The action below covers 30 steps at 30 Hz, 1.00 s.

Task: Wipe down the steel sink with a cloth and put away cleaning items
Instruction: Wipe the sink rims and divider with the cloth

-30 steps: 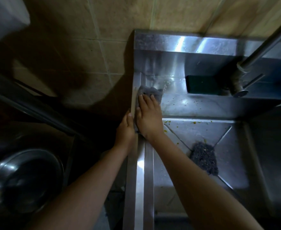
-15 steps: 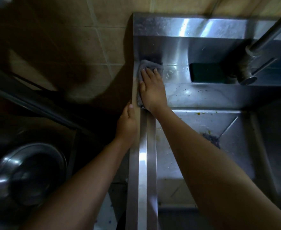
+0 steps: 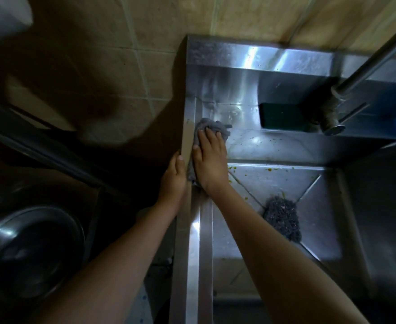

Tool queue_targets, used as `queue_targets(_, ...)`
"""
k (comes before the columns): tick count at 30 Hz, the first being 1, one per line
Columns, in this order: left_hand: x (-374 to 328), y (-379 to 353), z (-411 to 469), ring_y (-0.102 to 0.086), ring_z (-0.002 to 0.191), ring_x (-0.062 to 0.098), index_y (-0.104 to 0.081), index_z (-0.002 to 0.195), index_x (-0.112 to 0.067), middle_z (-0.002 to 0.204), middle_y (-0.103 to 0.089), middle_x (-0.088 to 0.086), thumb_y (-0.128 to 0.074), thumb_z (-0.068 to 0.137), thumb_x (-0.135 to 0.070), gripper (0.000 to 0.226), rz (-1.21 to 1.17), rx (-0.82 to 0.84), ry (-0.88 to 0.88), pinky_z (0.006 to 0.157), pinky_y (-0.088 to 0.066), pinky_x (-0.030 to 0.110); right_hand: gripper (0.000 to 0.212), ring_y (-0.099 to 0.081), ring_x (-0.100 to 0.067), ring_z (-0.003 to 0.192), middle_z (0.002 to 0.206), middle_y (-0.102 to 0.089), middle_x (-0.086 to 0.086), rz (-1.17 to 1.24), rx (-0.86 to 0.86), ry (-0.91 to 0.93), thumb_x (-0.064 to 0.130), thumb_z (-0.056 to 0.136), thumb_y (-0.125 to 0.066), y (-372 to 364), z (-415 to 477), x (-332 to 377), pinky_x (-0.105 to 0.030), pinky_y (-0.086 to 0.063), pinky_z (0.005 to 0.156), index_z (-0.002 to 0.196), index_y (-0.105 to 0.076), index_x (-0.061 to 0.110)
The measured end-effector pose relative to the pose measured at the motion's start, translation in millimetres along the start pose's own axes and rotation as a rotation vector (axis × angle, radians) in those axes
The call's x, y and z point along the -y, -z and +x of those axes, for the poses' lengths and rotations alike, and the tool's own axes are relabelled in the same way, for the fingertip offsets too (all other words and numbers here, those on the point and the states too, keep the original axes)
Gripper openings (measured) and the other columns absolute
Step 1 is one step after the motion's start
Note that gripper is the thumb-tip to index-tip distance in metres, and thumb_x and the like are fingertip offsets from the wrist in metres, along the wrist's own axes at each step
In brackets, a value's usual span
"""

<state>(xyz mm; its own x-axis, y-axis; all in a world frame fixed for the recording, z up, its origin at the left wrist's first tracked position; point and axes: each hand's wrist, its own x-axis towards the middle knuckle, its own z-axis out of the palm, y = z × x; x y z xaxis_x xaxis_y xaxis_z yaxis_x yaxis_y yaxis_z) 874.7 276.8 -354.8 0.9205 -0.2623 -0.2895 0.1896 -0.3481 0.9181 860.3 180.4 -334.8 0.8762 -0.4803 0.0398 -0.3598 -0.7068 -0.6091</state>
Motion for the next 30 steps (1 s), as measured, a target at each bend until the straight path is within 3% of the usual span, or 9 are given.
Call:
queue_targets(3, 0, -1, -1, -0.044, 0.101, 0.001, -0.044, 0.135, -0.021, 0.13, -0.053, 0.005, -0.029, 0.1, -0.033, 0.04, 0.033, -0.006, 0.002, 0.067, -0.031, 0.001, 0.046, -0.012, -0.028, 0.144, 0.153, -0.028, -0.01, 0.044, 0.003, -0.039, 0.021, 0.1, -0.037, 1, 9, -2, -0.03, -0.006, 0.115, 0.144, -0.032, 0.01)
queue_targets(7, -3, -1, 0, -0.048, 0.114, 0.012, -0.044, 0.135, -0.019, 0.133, -0.052, 0.008, -0.029, 0.1, -0.032, 0.04, 0.02, -0.025, 0.028, 0.087, -0.031, 0.017, 0.046, -0.013, -0.026, 0.143, 0.153, -0.027, -0.009, 0.085, -0.009, -0.067, 0.023, 0.099, -0.039, 1, 13, -1, -0.029, -0.007, 0.114, 0.144, -0.034, 0.012)
queue_targets(13, -5, 1, -1, -0.046, 0.124, 0.026, -0.038, 0.139, -0.016, 0.136, -0.048, 0.012, -0.026, 0.1, -0.033, 0.044, 0.051, 0.018, 0.033, 0.102, -0.035, 0.029, 0.05, -0.02, -0.027, 0.142, 0.152, -0.027, -0.013, 0.215, -0.038, -0.152, 0.019, 0.096, -0.047, 5, -13, 5, -0.033, -0.014, 0.116, 0.142, -0.036, 0.006)
queue_targets(16, -11, 2, -2, -0.04, 0.128, 0.029, -0.024, 0.144, -0.02, 0.144, -0.039, 0.012, -0.024, 0.1, -0.034, 0.047, 0.057, 0.033, 0.077, 0.097, -0.031, 0.028, 0.049, -0.028, -0.025, 0.138, 0.151, -0.03, -0.012, 0.252, -0.105, -0.271, 0.018, 0.095, -0.047, 3, -41, 12, -0.029, -0.021, 0.113, 0.142, -0.035, 0.008)
queue_targets(20, -18, 9, -3, -0.039, 0.129, 0.032, -0.006, 0.147, -0.027, 0.149, -0.03, 0.011, -0.023, 0.099, -0.04, 0.052, 0.147, 0.094, 0.168, 0.099, -0.033, 0.037, 0.044, -0.041, -0.026, 0.129, 0.144, -0.041, -0.011, 0.275, -0.152, -0.332, 0.018, 0.095, -0.048, 6, -65, 12, -0.03, -0.032, 0.106, 0.138, -0.042, 0.012)
queue_targets(26, -33, 16, -6, -0.034, 0.133, 0.029, -0.011, 0.147, -0.027, 0.151, -0.026, 0.007, -0.032, 0.098, -0.04, 0.055, 0.161, 0.059, 0.063, 0.101, -0.031, 0.039, 0.041, -0.044, -0.025, 0.128, 0.14, -0.047, -0.012, 0.343, -0.27, -0.278, 0.012, 0.094, -0.051, 29, -81, 5, -0.032, -0.034, 0.108, 0.134, -0.048, 0.01)
queue_targets(28, -39, 12, -3, -0.029, 0.136, 0.026, -0.015, 0.146, -0.026, 0.153, -0.023, 0.004, -0.034, 0.096, -0.043, 0.056, 0.152, 0.06, -0.008, 0.104, -0.029, 0.038, 0.04, -0.047, -0.019, 0.123, 0.141, -0.047, -0.006, 0.341, -0.301, -0.272, 0.019, 0.095, -0.049, 38, -75, 1, -0.025, -0.038, 0.102, 0.135, -0.045, 0.018)
queue_targets(30, -46, 6, 3, -0.027, 0.137, 0.025, -0.019, 0.145, -0.024, 0.153, -0.023, 0.005, -0.036, 0.095, -0.044, 0.056, 0.163, 0.057, -0.077, 0.107, -0.025, 0.039, 0.038, -0.047, -0.002, 0.106, 0.136, -0.048, 0.002, 0.383, -0.323, -0.291, 0.026, 0.096, -0.046, 46, -66, -3, -0.006, -0.035, 0.084, 0.134, -0.041, 0.031)
